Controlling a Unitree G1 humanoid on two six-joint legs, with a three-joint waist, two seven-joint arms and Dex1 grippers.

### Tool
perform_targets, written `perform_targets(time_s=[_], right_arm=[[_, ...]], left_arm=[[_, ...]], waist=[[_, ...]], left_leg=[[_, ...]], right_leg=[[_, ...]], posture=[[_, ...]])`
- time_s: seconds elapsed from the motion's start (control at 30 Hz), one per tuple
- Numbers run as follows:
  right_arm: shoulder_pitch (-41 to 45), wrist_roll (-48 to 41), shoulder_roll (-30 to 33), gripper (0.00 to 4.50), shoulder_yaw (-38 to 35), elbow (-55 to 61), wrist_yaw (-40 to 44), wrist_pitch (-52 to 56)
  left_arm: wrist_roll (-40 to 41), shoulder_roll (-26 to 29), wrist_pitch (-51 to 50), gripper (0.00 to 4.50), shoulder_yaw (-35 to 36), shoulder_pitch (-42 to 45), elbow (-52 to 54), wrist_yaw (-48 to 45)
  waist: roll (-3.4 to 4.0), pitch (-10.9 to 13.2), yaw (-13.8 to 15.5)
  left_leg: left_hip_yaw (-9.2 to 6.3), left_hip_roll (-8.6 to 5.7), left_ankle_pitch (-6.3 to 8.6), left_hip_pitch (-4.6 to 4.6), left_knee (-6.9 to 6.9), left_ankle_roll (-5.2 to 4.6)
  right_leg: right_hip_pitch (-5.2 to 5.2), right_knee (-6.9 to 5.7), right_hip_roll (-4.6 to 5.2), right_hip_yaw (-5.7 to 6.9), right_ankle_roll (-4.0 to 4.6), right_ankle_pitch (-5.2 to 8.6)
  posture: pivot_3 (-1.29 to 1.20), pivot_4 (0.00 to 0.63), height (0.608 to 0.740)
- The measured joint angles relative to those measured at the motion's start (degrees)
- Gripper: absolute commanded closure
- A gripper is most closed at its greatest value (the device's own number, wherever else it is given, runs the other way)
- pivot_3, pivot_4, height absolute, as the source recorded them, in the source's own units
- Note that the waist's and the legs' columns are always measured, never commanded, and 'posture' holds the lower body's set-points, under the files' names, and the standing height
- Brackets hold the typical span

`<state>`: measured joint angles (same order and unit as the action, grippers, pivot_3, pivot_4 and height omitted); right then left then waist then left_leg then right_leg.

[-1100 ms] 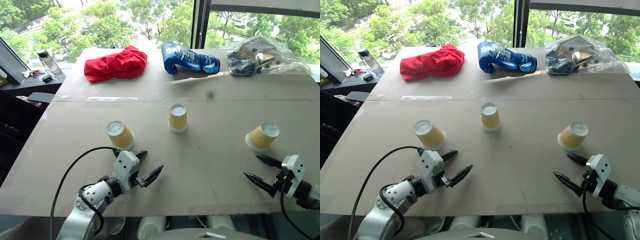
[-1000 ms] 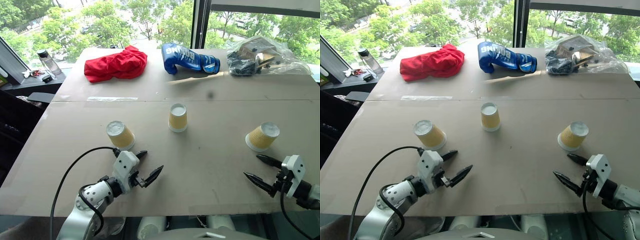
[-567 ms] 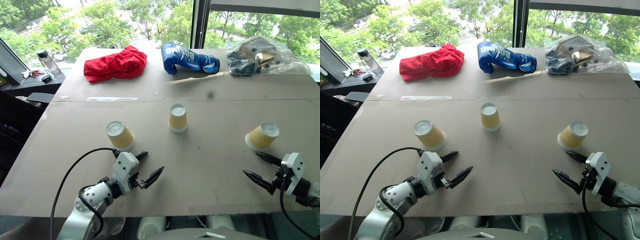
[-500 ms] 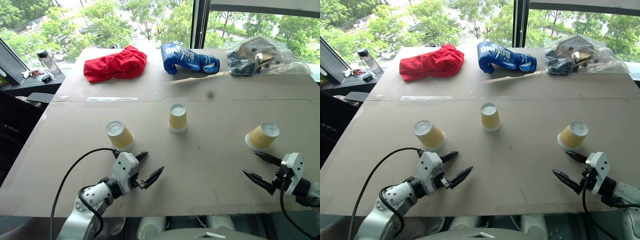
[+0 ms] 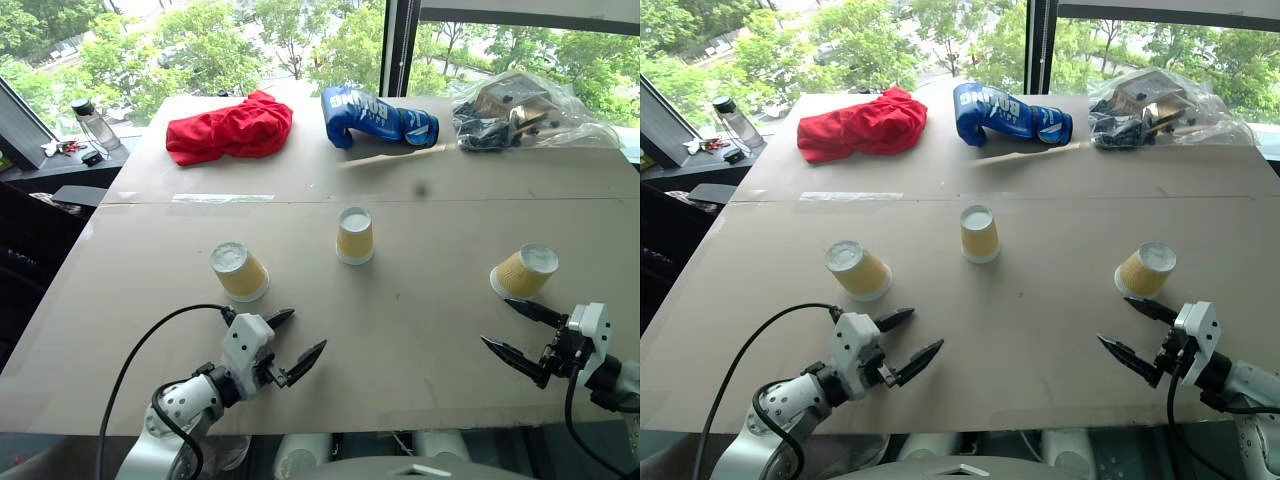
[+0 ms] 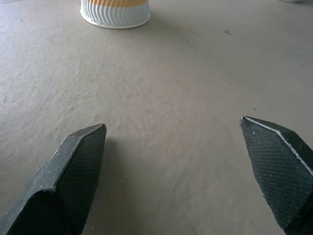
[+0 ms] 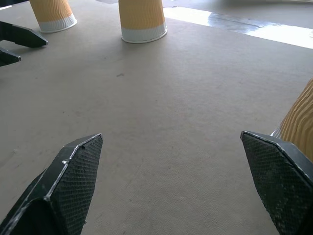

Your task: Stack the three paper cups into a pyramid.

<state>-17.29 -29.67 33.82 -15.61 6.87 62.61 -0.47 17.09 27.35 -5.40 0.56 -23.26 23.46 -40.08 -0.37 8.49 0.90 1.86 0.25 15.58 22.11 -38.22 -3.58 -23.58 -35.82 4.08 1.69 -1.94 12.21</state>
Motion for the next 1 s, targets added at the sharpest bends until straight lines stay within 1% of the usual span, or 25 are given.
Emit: perform_targets(time_s=[0.13, 0.2, 0.27, 0.33, 0.47, 0.77, 0.83, 0.9, 1.0], right_arm=[[0.14, -0.86, 0.03, 0.04, 1.1, 3.25, 1.59, 0.05], [0.27, -1.67, 0.03, 0.04, 1.33, 4.27, 2.06, 0.34], [0.48, -4.13, -0.12, 0.04, 1.46, 7.99, 2.07, 1.39], [1.62, -5.74, -0.45, 0.04, 1.55, 10.72, 1.74, 2.19], [3.4, -7.76, -0.47, 0.04, 2.64, 15.06, 0.3, 4.34], [5.99, -8.81, -0.44, 0.04, 3.61, 15.96, -1.3, 6.55], [6.02, -8.82, -0.44, 0.04, 3.62, 16.11, -1.56, 6.7], [6.39, -9.19, -0.44, 0.04, 3.72, 17.22, -1.96, 7.31], [6.64, -9.74, -0.43, 0.04, 3.71, 18.17, -2.04, 7.8]], left_arm=[[2.08, -3.58, 2.55, 0.0, 2.6, -2.24, 3.03, 2.3], [2.36, -4.41, 3.16, 0.0, 3.47, -2.43, 3.84, 3.42], [0.89, -7.48, 4.1, 0.0, 6.79, -2.2, 5.26, 8.9], [-1.81, -8.5, 4.97, 0.0, 9.47, -1.0, 5.25, 13.03], [-5.03, -9.48, 7.48, 0.0, 13.1, 2.13, 5.21, 17.92], [-7.7, -10.29, 11.02, 0.0, 13.63, 2.72, 5.21, 20.51], [-7.88, -11.0, 10.81, 0.0, 14.27, 2.96, 5.14, 21.7], [-7.16, -12.03, 8.85, 0.0, 16.94, 4.86, 3.71, 24.33], [-6.28, -12.42, 6.93, 0.0, 19.15, 5.61, 2.12, 26.33]], waist=[[-0.05, 0.05, -0.04], [-0.05, 0.05, 0.0], [-0.08, 0.09, 0.04], [-0.12, 0.12, 0.05], [-0.23, 0.17, 0.1], [-0.31, 0.21, 0.08], [-0.31, 0.21, 0.07], [-0.31, 0.21, 0.08], [-0.32, 0.21, -0.01]], left_leg=[[-0.01, 0.01, 0.0, 0.02, 0.01, 0.0], [-0.01, 0.01, 0.0, 0.01, 0.01, 0.0], [-0.03, 0.01, 0.0, 0.01, 0.01, 0.0], [-0.04, 0.01, 0.0, 0.01, 0.01, 0.0], [-0.03, 0.0, 0.0, 0.05, 0.01, 0.0], [-0.03, 0.0, 0.01, 0.08, 0.01, -0.01], [-0.03, 0.0, 0.01, 0.08, 0.01, -0.01], [-0.05, 0.01, 0.01, 0.06, 0.0, -0.02], [-0.05, 0.01, 0.01, 0.07, 0.0, -0.02]], right_leg=[[-0.02, 0.01, 0.02, 0.0, 0.0, 0.0], [-0.01, 0.01, 0.02, 0.01, 0.0, 0.0], [0.0, 0.01, 0.02, 0.02, -0.03, 0.02], [0.0, 0.01, 0.0, 0.04, -0.12, 0.06], [0.0, 0.05, -0.02, 0.05, 0.01, -0.02], [0.0, 0.1, -0.01, 0.06, 0.03, -0.03], [0.0, 0.1, -0.01, 0.06, 0.03, -0.03], [0.0, 0.07, -0.02, 0.08, 0.02, -0.03], [0.0, 0.07, -0.03, 0.09, 0.02, -0.03]], posture=[[0.0, 0.15, 0.74], [0.0, 0.15, 0.74], [0.0, 0.15, 0.74], [0.0, 0.15, 0.74], [0.0, 0.15, 0.74], [0.0, 0.15, 0.74], [0.0, 0.15, 0.74], [0.0, 0.15, 0.74], [0.0, 0.15, 0.74]])
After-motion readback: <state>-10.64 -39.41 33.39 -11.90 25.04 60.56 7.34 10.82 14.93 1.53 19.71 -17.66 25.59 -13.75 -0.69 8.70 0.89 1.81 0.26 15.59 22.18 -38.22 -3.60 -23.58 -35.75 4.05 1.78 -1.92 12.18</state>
